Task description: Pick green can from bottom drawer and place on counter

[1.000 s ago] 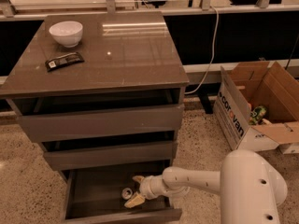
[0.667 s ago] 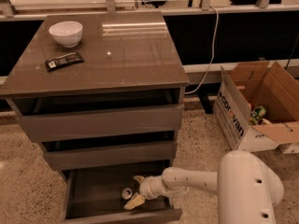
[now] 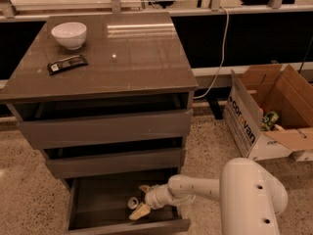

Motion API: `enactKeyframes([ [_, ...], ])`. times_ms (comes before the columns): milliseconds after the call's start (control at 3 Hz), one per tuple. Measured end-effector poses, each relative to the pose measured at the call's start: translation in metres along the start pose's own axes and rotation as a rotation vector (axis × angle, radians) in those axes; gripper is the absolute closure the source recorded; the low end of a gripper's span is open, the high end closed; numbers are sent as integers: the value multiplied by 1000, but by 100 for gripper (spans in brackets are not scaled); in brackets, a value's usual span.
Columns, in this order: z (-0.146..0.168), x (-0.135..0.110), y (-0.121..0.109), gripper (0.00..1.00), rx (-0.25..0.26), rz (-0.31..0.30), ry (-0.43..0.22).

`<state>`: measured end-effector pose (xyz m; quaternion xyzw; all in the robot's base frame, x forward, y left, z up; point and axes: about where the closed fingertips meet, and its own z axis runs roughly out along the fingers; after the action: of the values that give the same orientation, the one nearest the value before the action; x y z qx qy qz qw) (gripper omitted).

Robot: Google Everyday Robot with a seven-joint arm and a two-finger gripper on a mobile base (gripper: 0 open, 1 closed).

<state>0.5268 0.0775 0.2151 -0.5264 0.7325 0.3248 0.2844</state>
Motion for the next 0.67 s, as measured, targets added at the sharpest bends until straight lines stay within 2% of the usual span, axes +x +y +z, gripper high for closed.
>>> enactKeyframes([
  [333, 5, 3, -2, 23, -10, 8, 8],
  [667, 11, 5, -6, 38, -19, 16, 14],
])
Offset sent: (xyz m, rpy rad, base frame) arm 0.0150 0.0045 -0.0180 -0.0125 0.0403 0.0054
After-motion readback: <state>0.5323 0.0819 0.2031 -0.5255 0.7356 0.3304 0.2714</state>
